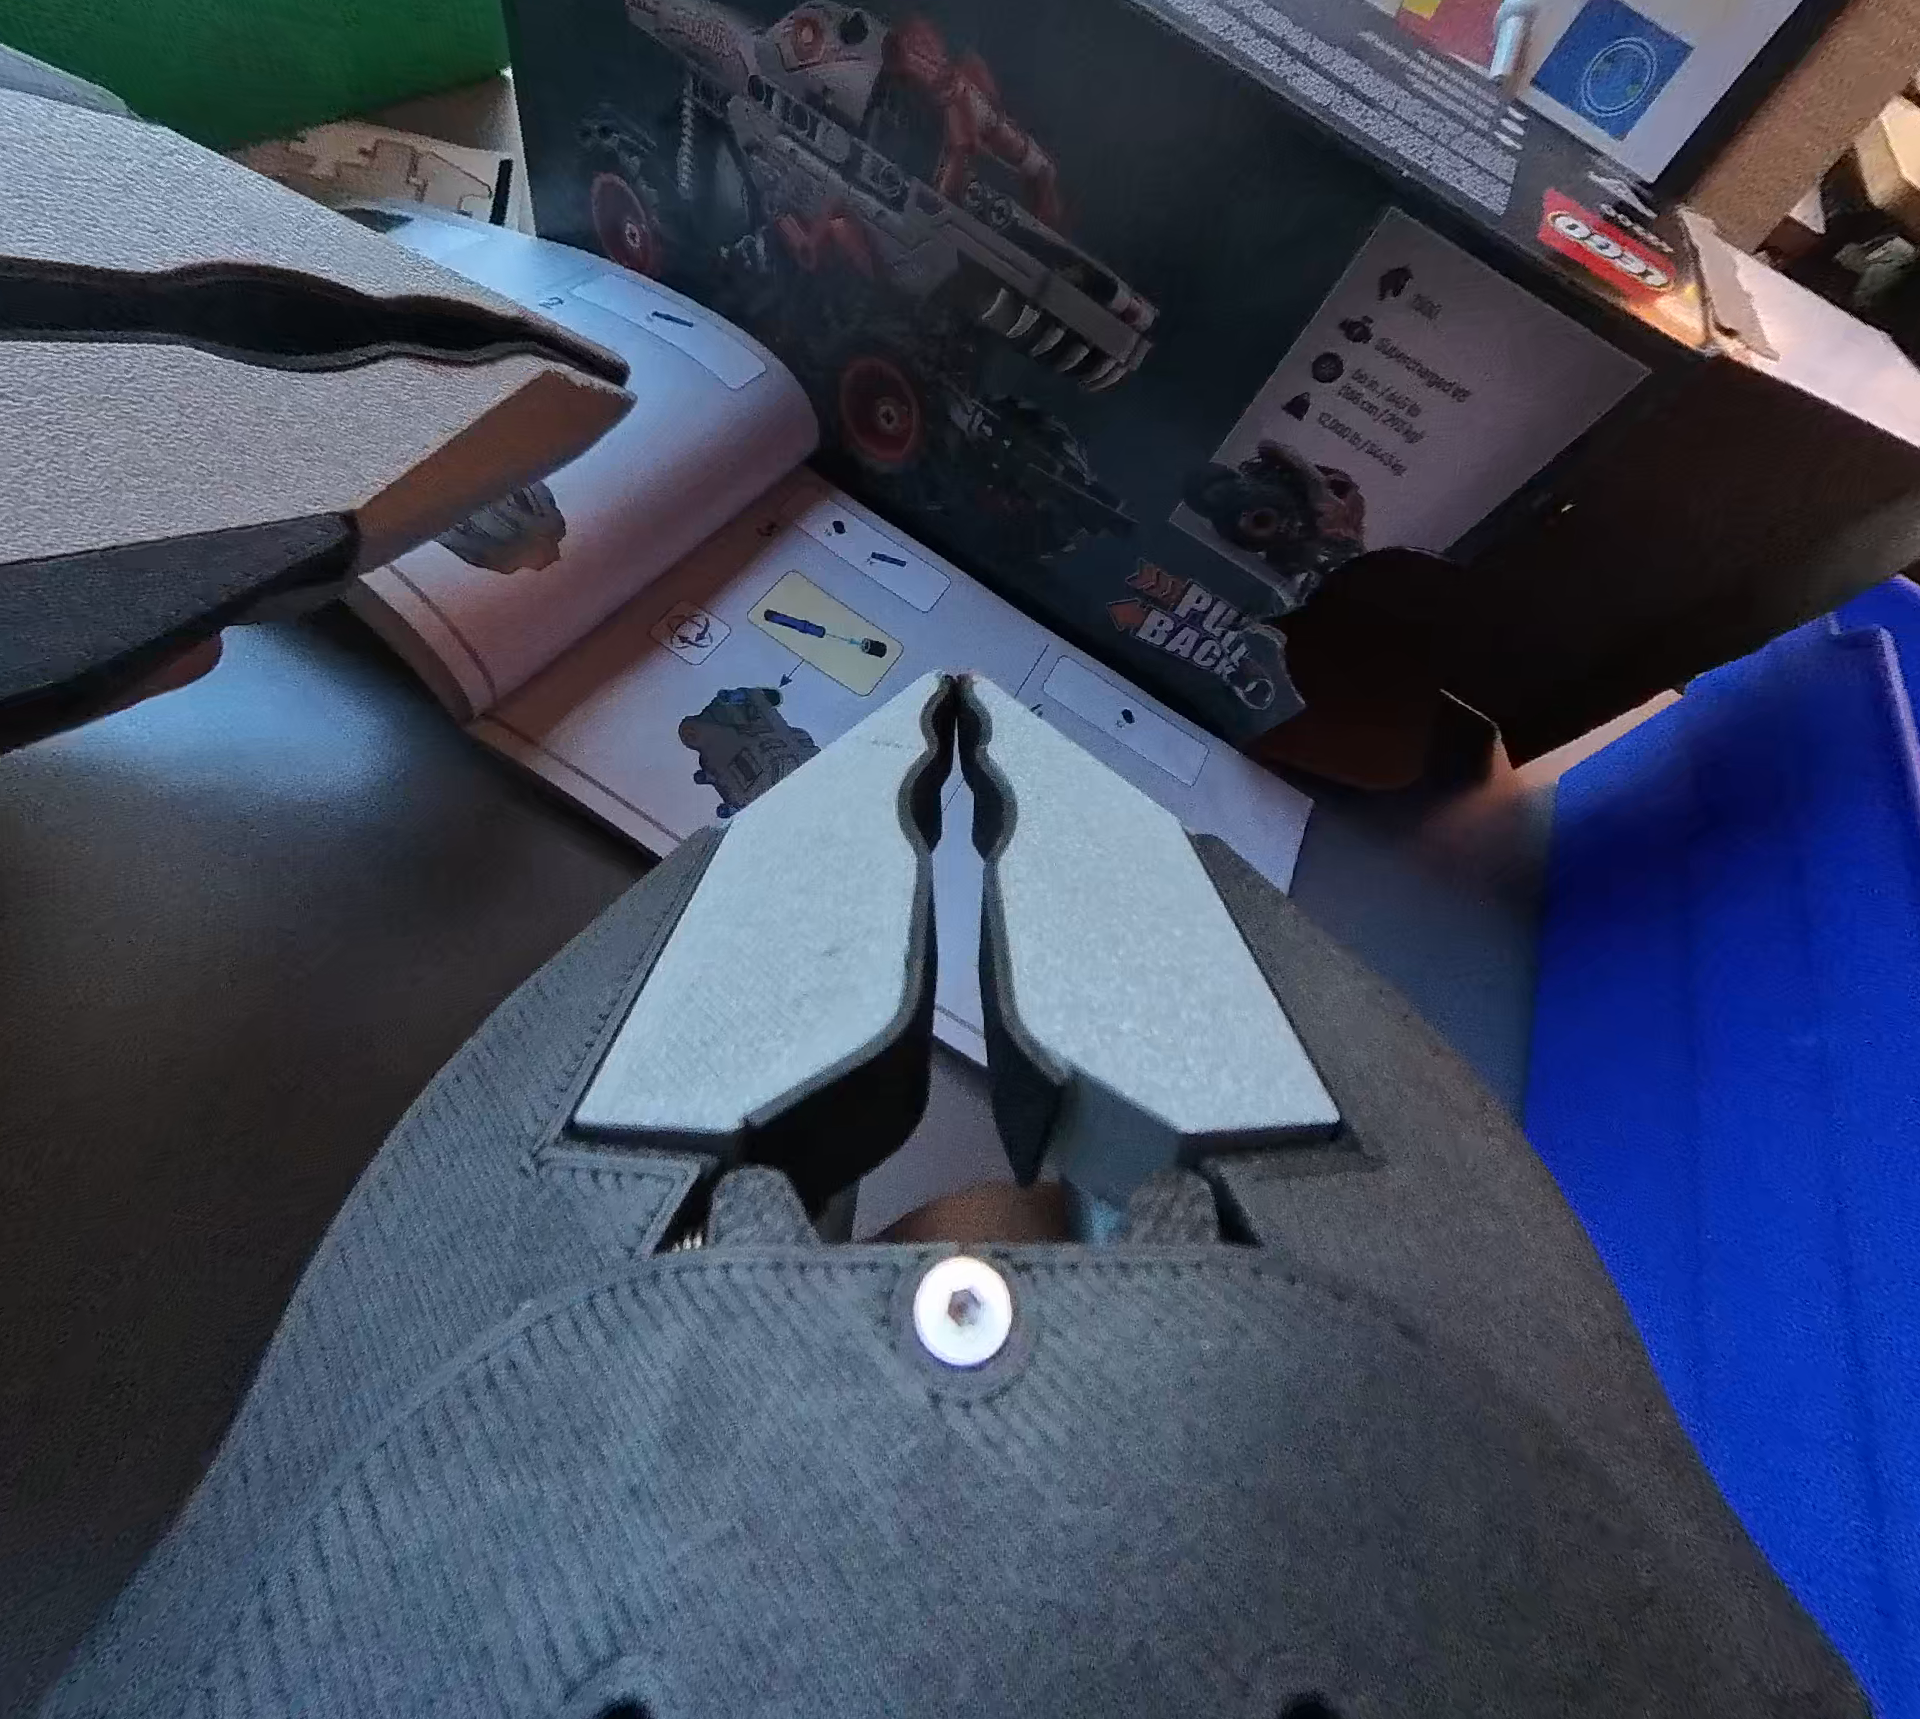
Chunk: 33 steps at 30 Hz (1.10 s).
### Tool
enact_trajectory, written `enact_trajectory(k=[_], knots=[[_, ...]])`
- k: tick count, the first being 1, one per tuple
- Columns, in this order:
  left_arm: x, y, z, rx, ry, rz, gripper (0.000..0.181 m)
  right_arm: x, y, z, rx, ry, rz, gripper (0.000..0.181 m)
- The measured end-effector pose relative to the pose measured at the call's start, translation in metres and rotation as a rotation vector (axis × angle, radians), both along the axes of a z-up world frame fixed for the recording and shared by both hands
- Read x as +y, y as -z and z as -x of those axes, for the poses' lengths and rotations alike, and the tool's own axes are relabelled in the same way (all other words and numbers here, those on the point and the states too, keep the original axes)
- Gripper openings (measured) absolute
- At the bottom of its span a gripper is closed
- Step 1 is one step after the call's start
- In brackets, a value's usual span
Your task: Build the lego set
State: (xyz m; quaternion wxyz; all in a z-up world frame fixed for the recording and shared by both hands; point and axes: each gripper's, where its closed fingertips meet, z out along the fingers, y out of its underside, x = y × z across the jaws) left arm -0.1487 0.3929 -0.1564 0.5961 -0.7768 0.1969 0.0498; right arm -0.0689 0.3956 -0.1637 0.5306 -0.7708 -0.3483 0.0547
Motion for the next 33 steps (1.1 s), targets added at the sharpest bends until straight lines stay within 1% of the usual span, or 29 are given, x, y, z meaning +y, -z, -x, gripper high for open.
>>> enact_trajectory(k=[1, 2, 3, 4, 5, 6, 7, 8, 9, 10, 11, 12, 13, 15, 16, 17, 18, 19, 21, 22, 23, 24, 25, 27, 28, 29, 31, 33], knots=[[0.000, 0.000, 0.001, -0.006, -0.008, -0.001, 0.000, 0.000, 0.000, 0.000, 0.001, 0.005, -0.003, 0.000], [0.000, 0.000, 0.000, -0.013, -0.005, -0.002, 0.010, 0.000, -0.001, 0.000, 0.006, 0.007, -0.006, 0.000], [-0.001, 0.000, -0.001, -0.020, 0.004, 0.002, 0.027, 0.000, -0.002, 0.001, 0.011, 0.004, -0.006, 0.013], [-0.001, 0.000, -0.003, -0.022, 0.019, 0.006, 0.018, -0.001, -0.002, 0.002, 0.015, -0.007, -0.001, 0.017], [-0.002, 0.001, -0.004, -0.018, 0.034, 0.009, 0.000, -0.003, -0.001, 0.003, 0.016, -0.025, 0.004, 0.016], [-0.003, 0.001, -0.005, -0.011, 0.039, 0.011, 0.000, -0.005, 0.000, 0.005, 0.013, -0.036, 0.009, 0.003], [-0.002, 0.002, -0.004, -0.005, 0.036, 0.014, 0.000, -0.005, 0.001, 0.005, 0.007, -0.043, 0.013, 0.000], [-0.002, 0.002, -0.004, -0.004, 0.026, 0.012, 0.000, -0.005, 0.001, 0.005, 0.003, -0.040, 0.013, 0.000], [-0.002, 0.001, -0.003, -0.008, 0.018, 0.004, 0.005, -0.005, 0.001, 0.005, 0.003, -0.034, 0.007, 0.000], [-0.002, 0.000, -0.003, -0.012, 0.022, 0.001, 0.022, -0.004, 0.000, 0.005, 0.006, -0.027, -0.001, 0.010], [-0.002, 0.000, -0.004, -0.013, 0.030, 0.000, 0.012, -0.004, -0.001, 0.005, 0.008, -0.024, -0.005, 0.020], [-0.003, 0.000, -0.005, -0.009, 0.040, 0.001, 0.000, -0.005, 0.000, 0.005, 0.005, -0.030, 0.001, 0.015], [-0.003, 0.001, -0.005, -0.005, 0.043, 0.007, 0.000, -0.006, 0.001, 0.006, -0.001, -0.041, 0.010, 0.000], [-0.002, 0.001, -0.004, -0.008, 0.026, 0.005, 0.000, -0.006, 0.003, 0.006, -0.009, -0.039, 0.012, 0.000], [-0.002, 0.000, -0.003, -0.011, 0.022, -0.003, 0.015, -0.005, 0.002, 0.006, -0.006, -0.031, 0.005, 0.006], [-0.003, 0.000, -0.005, -0.010, 0.037, -0.001, 0.008, -0.004, 0.001, 0.006, -0.002, -0.026, 0.000, 0.019], [-0.004, 0.000, -0.007, -0.011, 0.055, 0.003, 0.000, -0.006, 0.001, 0.007, -0.001, -0.038, 0.005, 0.018], [-0.004, 0.001, -0.008, -0.010, 0.060, 0.005, 0.000, -0.009, 0.002, 0.009, -0.001, -0.062, 0.014, 0.000], [-0.003, 0.001, -0.006, -0.005, 0.042, 0.002, 0.000, -0.009, 0.003, 0.010, -0.001, -0.066, 0.016, 0.000], [-0.003, 0.000, -0.006, -0.005, 0.040, 0.000, 0.010, -0.008, 0.002, 0.009, 0.000, -0.056, 0.008, 0.001], [-0.003, 0.000, -0.006, -0.006, 0.045, -0.001, 0.011, -0.007, 0.000, 0.008, 0.004, -0.047, -0.001, 0.016], [-0.003, 0.000, -0.006, -0.009, 0.047, -0.003, 0.010, -0.006, -0.001, 0.008, 0.007, -0.042, -0.005, 0.025], [-0.003, 0.000, -0.006, -0.010, 0.044, -0.004, 0.012, -0.006, -0.001, 0.008, 0.010, -0.043, -0.005, 0.026], [-0.003, 0.000, -0.005, -0.014, 0.034, 0.000, 0.030, -0.006, -0.004, 0.008, 0.026, -0.041, -0.013, 0.031], [-0.002, 0.001, -0.005, -0.016, 0.032, 0.005, 0.035, -0.005, -0.005, 0.007, 0.037, -0.037, -0.018, 0.034], [-0.002, 0.002, -0.005, -0.019, 0.036, 0.009, 0.035, -0.006, -0.006, 0.008, 0.045, -0.044, -0.018, 0.036], [-0.001, 0.003, -0.004, -0.020, 0.023, 0.015, 0.049, -0.006, -0.005, 0.011, 0.063, -0.051, -0.009, 0.041], [-0.001, 0.002, -0.003, -0.025, 0.016, 0.005, 0.047, -0.005, -0.008, 0.011, 0.071, -0.051, -0.022, 0.042]])
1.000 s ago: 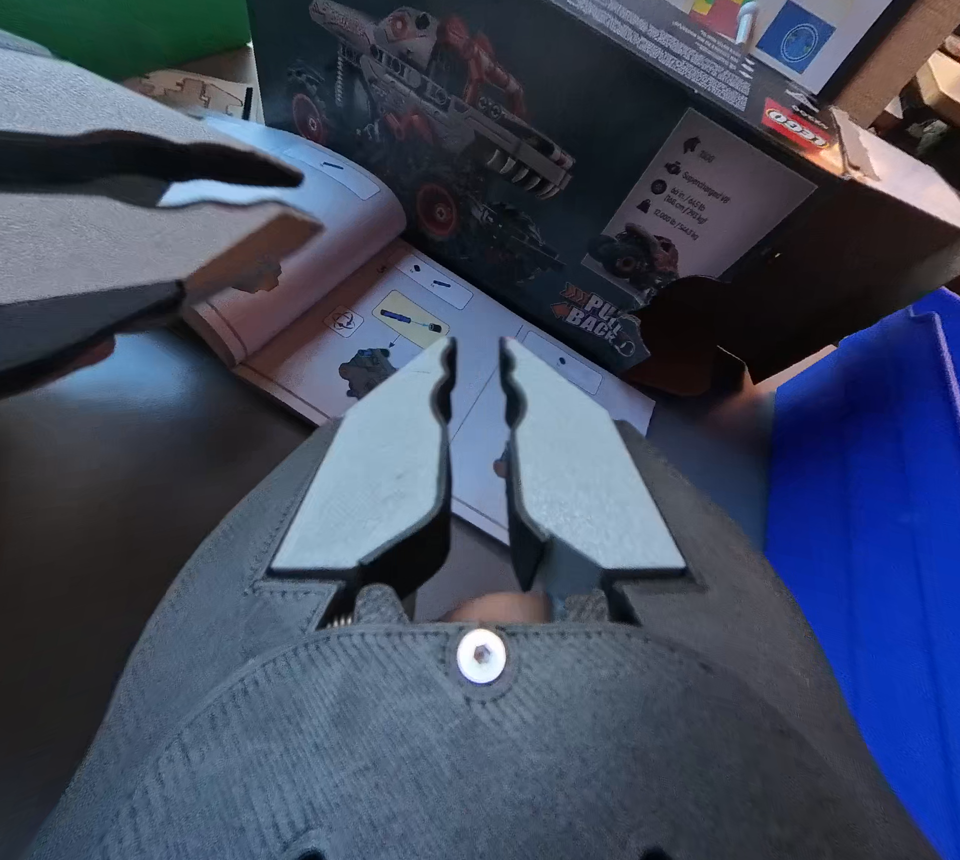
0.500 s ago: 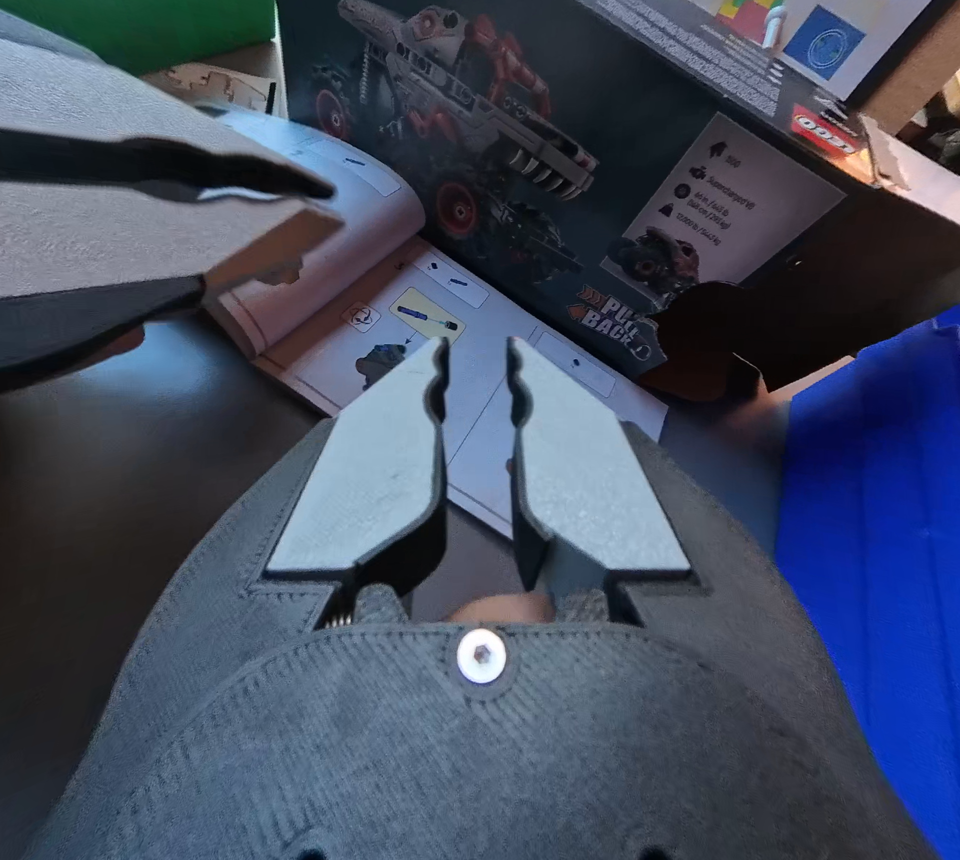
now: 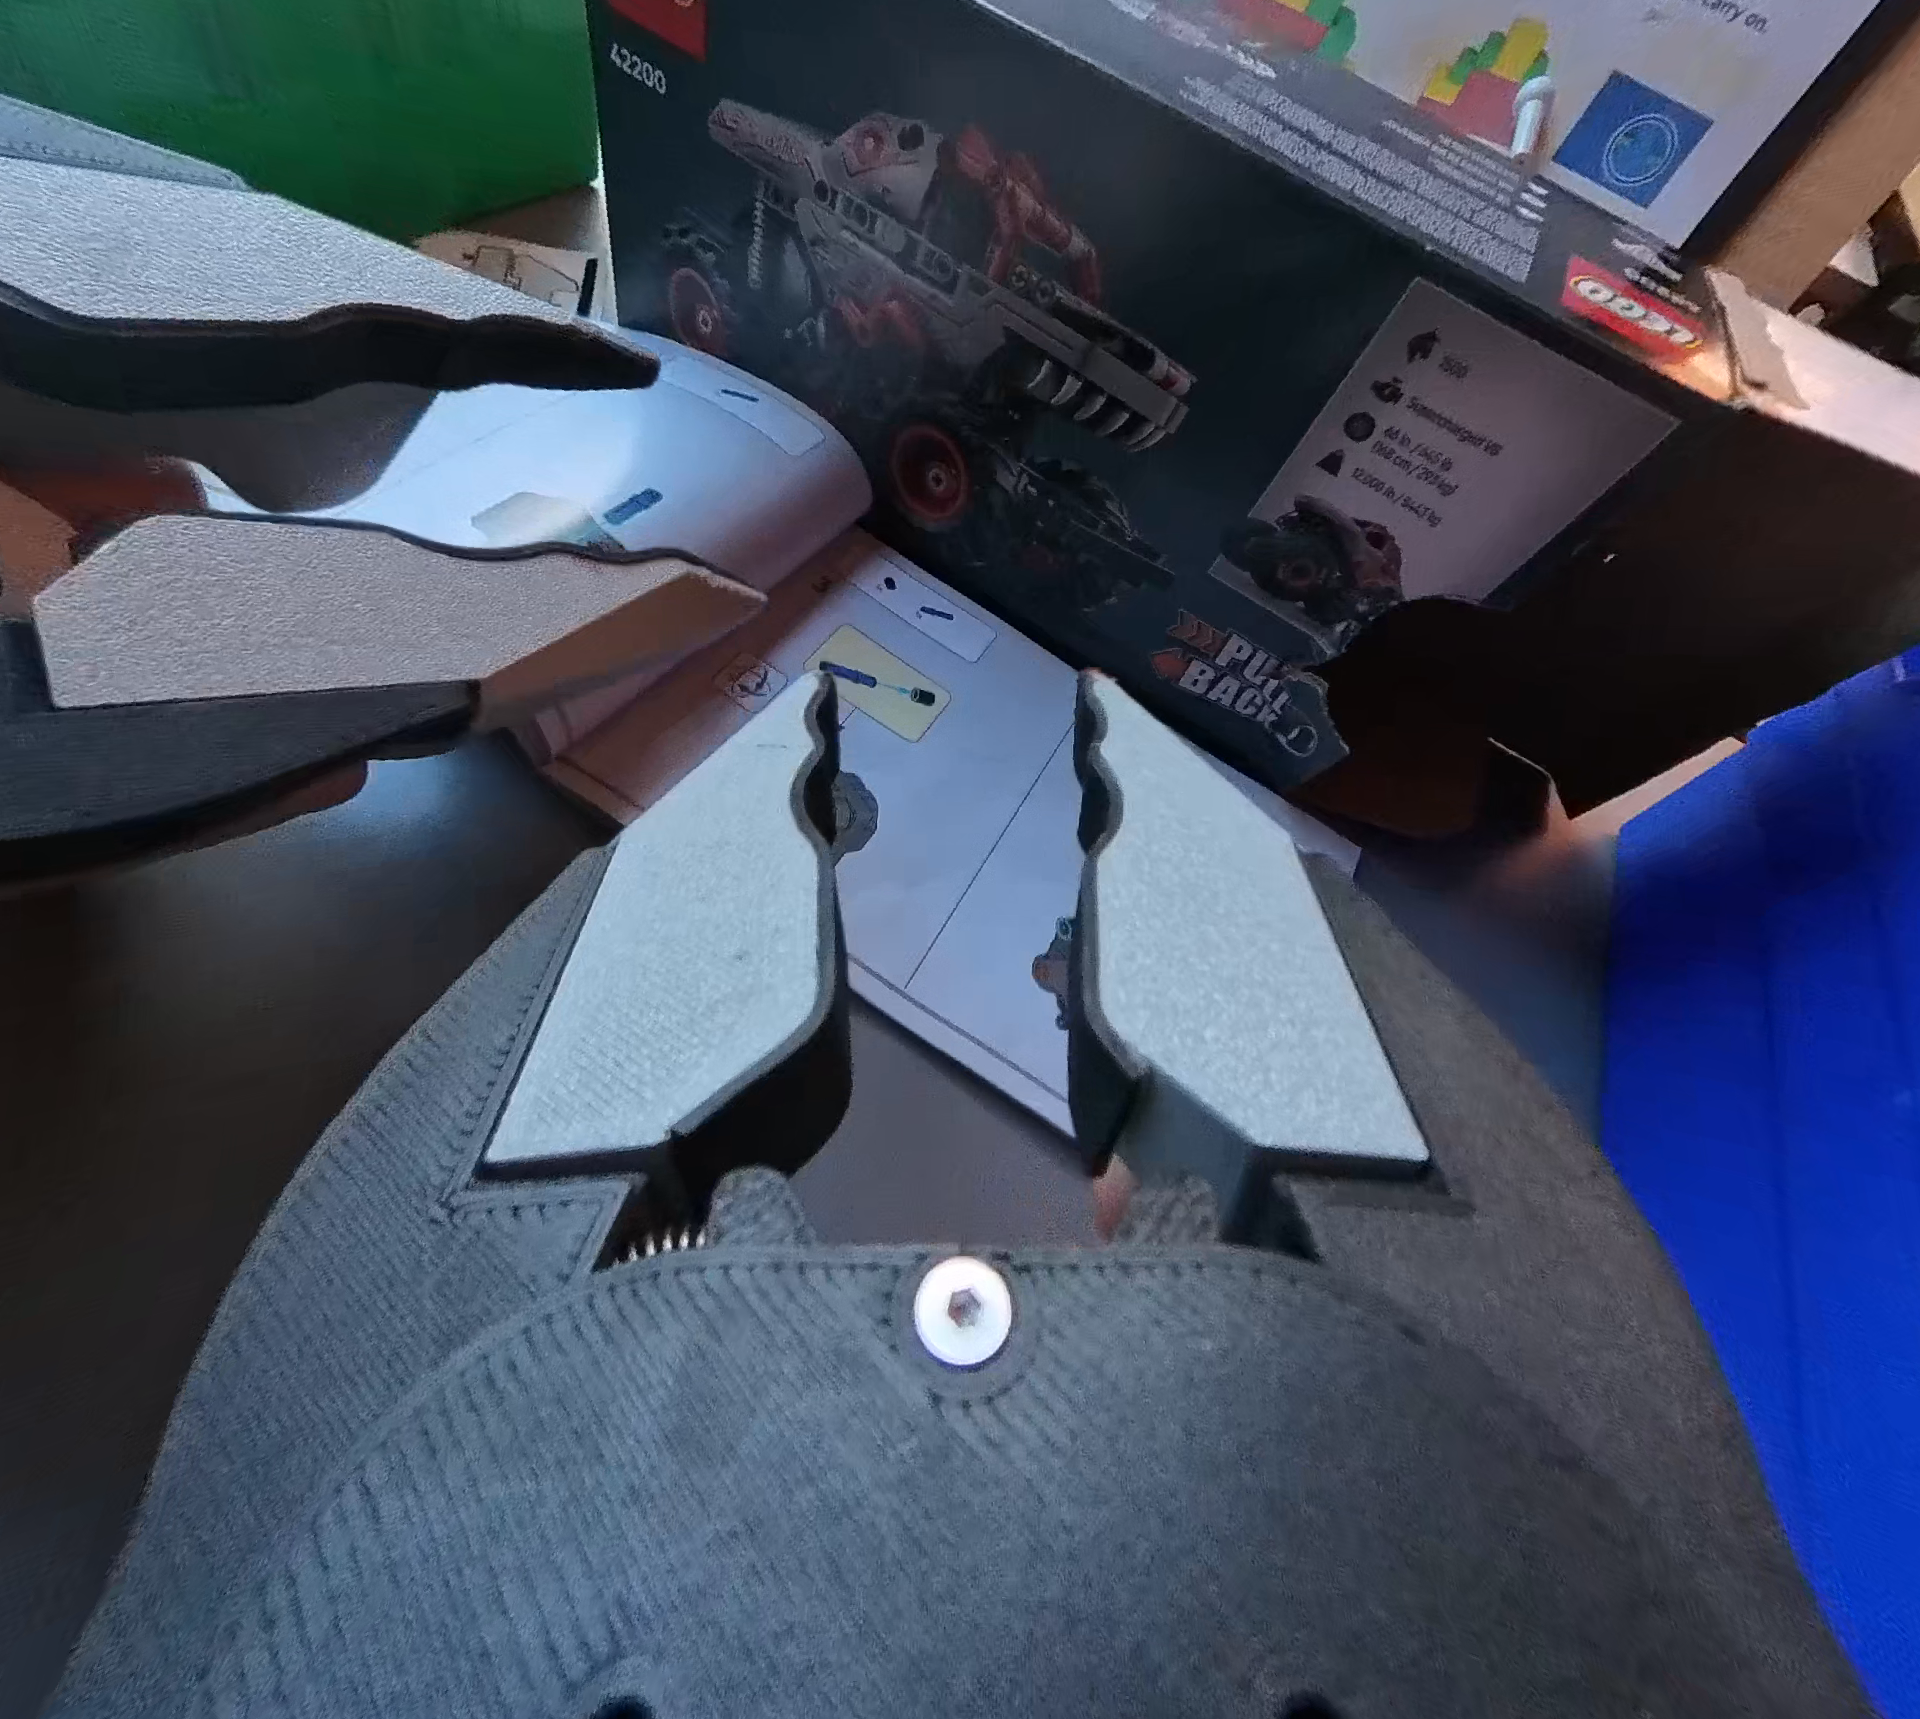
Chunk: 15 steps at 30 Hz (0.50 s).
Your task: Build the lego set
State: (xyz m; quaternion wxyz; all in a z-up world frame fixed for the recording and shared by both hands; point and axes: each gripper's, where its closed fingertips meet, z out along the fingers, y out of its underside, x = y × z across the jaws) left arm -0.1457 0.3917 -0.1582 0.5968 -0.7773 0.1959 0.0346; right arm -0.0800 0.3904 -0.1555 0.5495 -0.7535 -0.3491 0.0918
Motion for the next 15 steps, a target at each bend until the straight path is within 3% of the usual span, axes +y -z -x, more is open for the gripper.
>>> enact_trajectory(k=[3, 5, 6, 7, 10, 11, 12, 15], knots=[[-0.002, -0.006, -0.003, -0.018, 0.030, -0.037, 0.032, 0.002, -0.005, -0.003, 0.008, 0.020, -0.034, 0.041], [-0.003, -0.006, -0.005, -0.011, 0.043, -0.036, 0.016, 0.001, -0.002, -0.003, 0.009, 0.014, -0.010, 0.057], [-0.004, -0.004, -0.007, -0.013, 0.060, -0.018, 0.000, -0.002, 0.001, 0.001, 0.009, -0.017, 0.019, 0.046], [-0.005, -0.001, -0.009, -0.027, 0.077, 0.005, 0.000, -0.007, 0.002, 0.005, 0.014, -0.061, 0.048, 0.005], [-0.006, 0.000, -0.013, -0.073, 0.111, 0.036, 0.000, -0.007, -0.002, 0.005, 0.034, -0.062, 0.041, 0.000], [-0.005, -0.002, -0.011, -0.088, 0.096, 0.029, 0.000, -0.005, -0.003, 0.003, 0.030, -0.045, 0.022, 0.011], [-0.006, -0.003, -0.010, -0.097, 0.097, 0.025, 0.015, -0.003, -0.004, 0.001, 0.027, -0.027, 0.010, 0.029], [-0.006, -0.003, -0.012, -0.113, 0.111, 0.030, 0.023, 0.002, -0.004, -0.003, 0.021, 0.011, -0.001, 0.053]])
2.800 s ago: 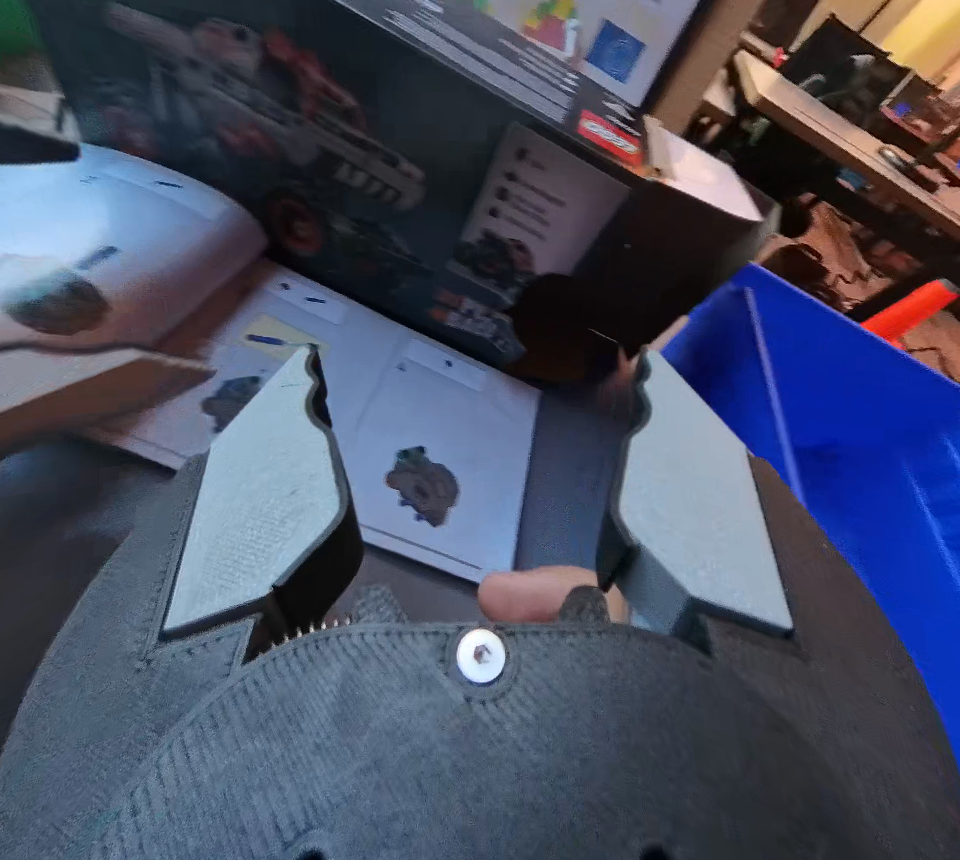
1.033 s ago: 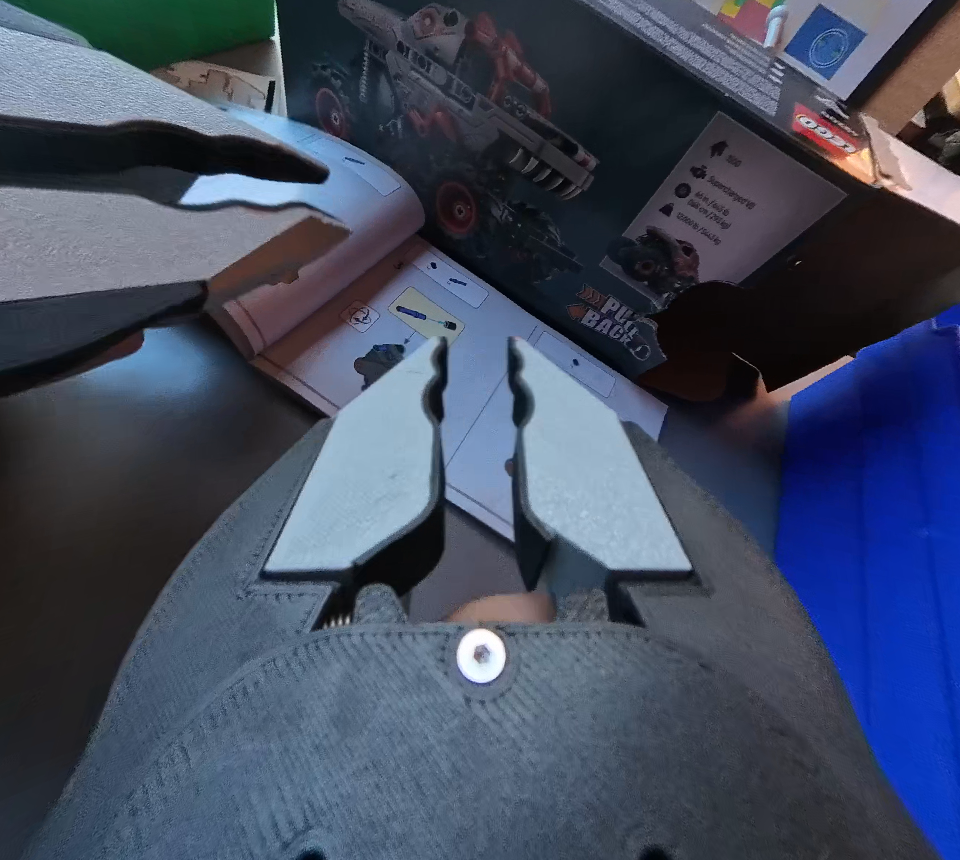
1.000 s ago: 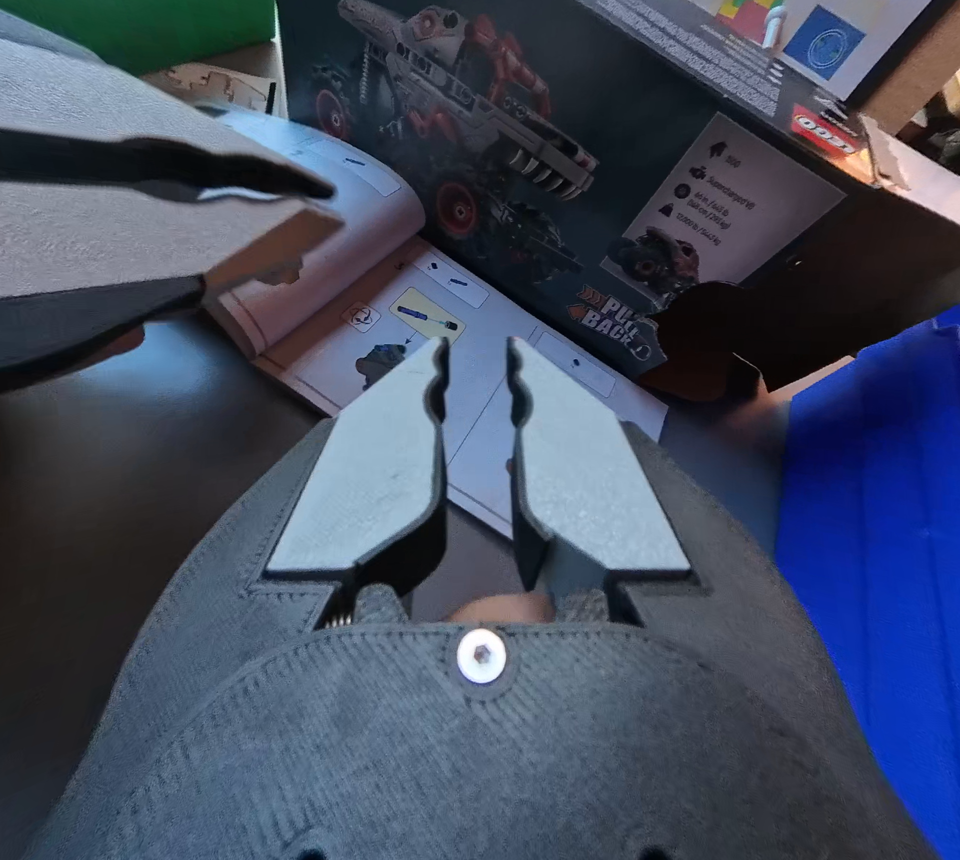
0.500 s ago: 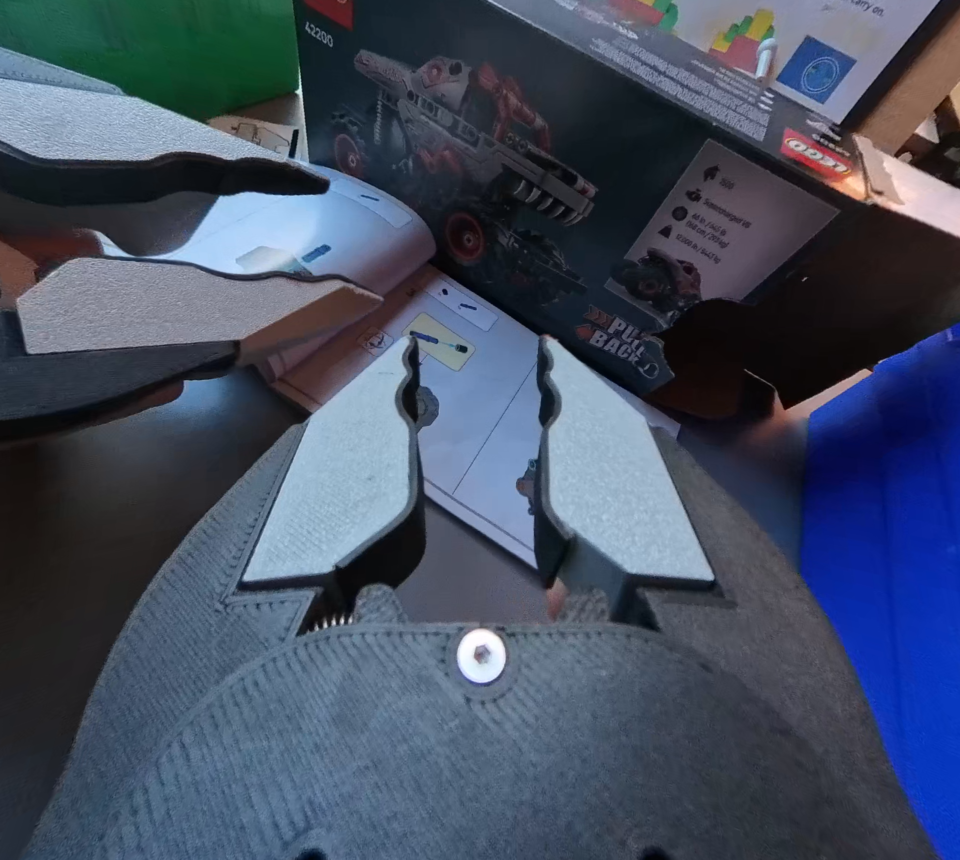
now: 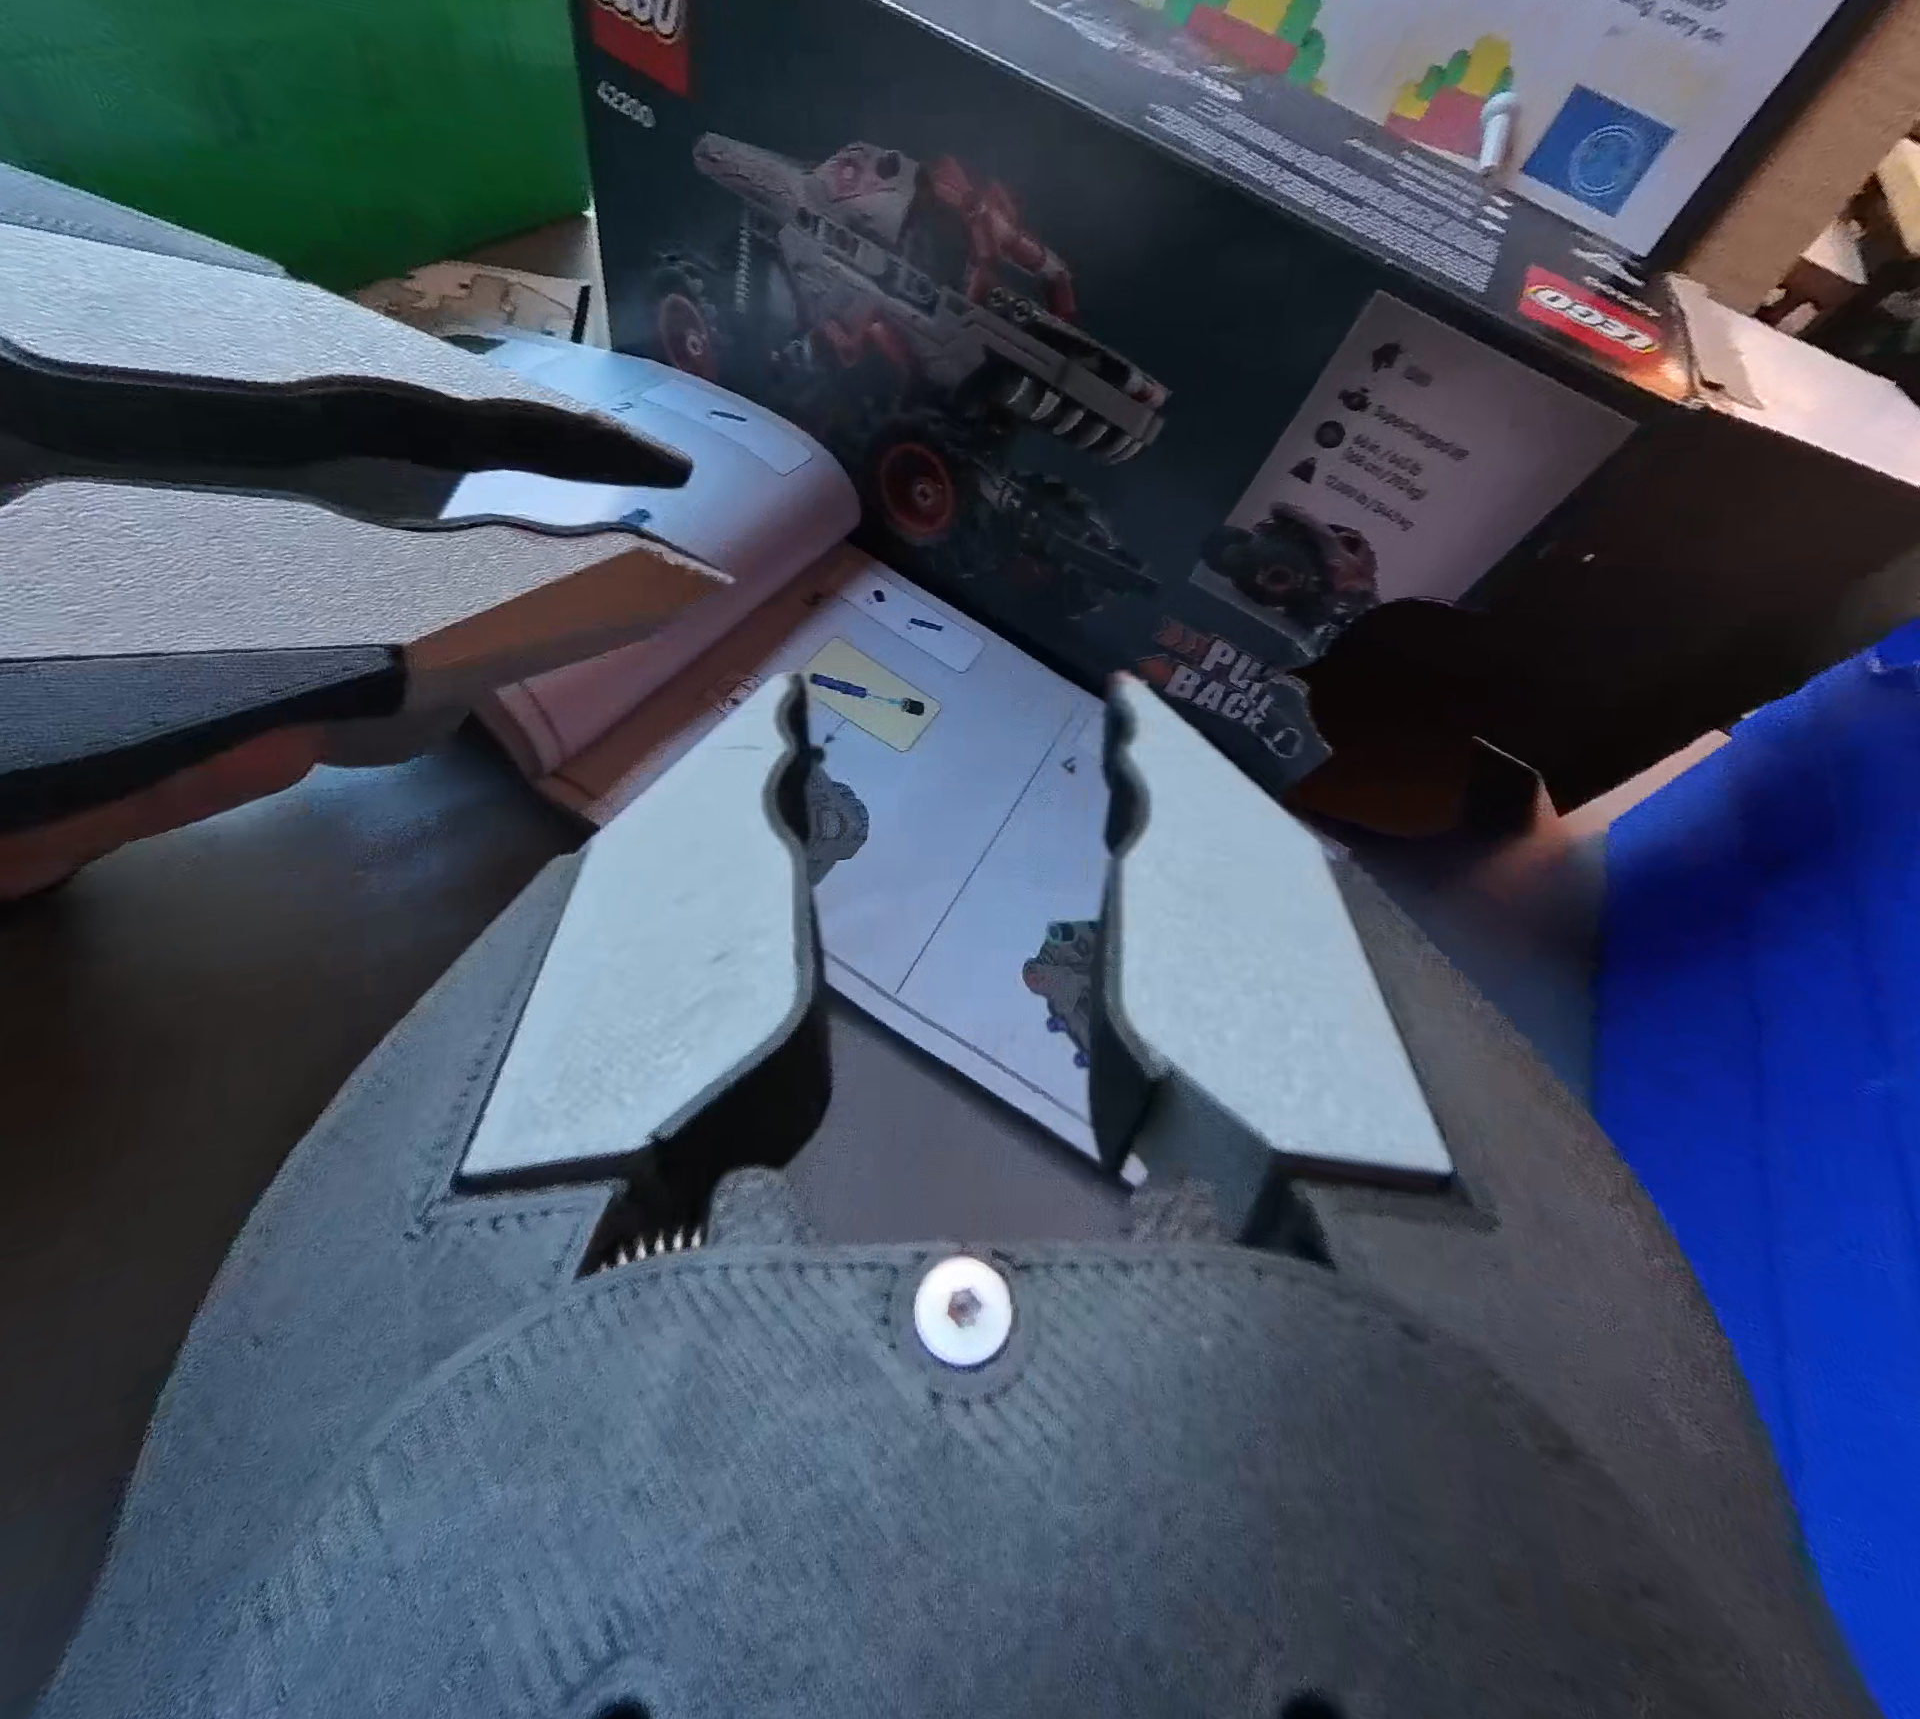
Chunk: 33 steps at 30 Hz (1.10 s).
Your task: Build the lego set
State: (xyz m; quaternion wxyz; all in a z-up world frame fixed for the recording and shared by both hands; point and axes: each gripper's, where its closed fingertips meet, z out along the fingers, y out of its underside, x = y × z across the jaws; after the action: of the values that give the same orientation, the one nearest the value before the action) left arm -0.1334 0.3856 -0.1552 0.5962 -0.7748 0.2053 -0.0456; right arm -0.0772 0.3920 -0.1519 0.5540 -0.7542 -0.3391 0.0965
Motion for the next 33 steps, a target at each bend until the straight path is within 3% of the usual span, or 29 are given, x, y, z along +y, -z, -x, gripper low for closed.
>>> enact_trajectory(k=[1, 2, 3, 5, 7, 8, 10, 11, 12, 17, 22, 33], knots=[[0.000, 0.000, -0.001, 0.015, 0.007, -0.004, 0.022, 0.000, 0.000, 0.000, -0.004, -0.003, 0.001, 0.055], [-0.002, 0.000, -0.003, 0.035, 0.026, -0.007, 0.000, -0.004, 0.001, 0.002, -0.008, -0.029, 0.010, 0.036], [-0.004, -0.001, -0.006, 0.043, 0.046, -0.015, 0.000, -0.008, 0.002, 0.006, -0.008, -0.066, 0.024, 0.000], [-0.003, 0.001, -0.005, 0.053, 0.026, -0.011, 0.000, -0.010, 0.002, 0.007, -0.005, -0.072, 0.030, 0.000], [-0.002, 0.000, -0.004, 0.053, 0.012, -0.020, 0.006, -0.006, 0.002, 0.006, -0.016, -0.045, 0.009, 0.031], [-0.002, -0.001, -0.004, 0.050, 0.012, -0.026, 0.015, -0.005, 0.002, 0.005, -0.022, -0.039, 0.005, 0.035], [-0.001, -0.002, -0.003, 0.051, 0.008, -0.033, 0.015, -0.006, 0.004, 0.006, -0.027, -0.048, 0.014, 0.030], [-0.001, -0.003, -0.003, 0.056, 0.009, -0.037, 0.001, -0.009, 0.005, 0.007, -0.030, -0.070, 0.030, 0.006], [-0.002, -0.003, -0.004, 0.061, 0.015, -0.039, 0.000, -0.012, 0.007, 0.010, -0.028, -0.091, 0.046, 0.000], [-0.002, 0.002, -0.006, 0.083, 0.018, -0.029, 0.008, -0.008, 0.002, 0.006, -0.033, -0.059, -0.005, 0.016], [-0.001, 0.002, -0.005, 0.101, 0.009, -0.033, 0.000, -0.013, 0.008, 0.012, -0.048, -0.103, 0.040, 0.000], [-0.002, -0.001, -0.003, 0.074, 0.002, -0.038, 0.013, -0.010, 0.004, 0.008, -0.037, -0.078, 0.010, 0.000]])
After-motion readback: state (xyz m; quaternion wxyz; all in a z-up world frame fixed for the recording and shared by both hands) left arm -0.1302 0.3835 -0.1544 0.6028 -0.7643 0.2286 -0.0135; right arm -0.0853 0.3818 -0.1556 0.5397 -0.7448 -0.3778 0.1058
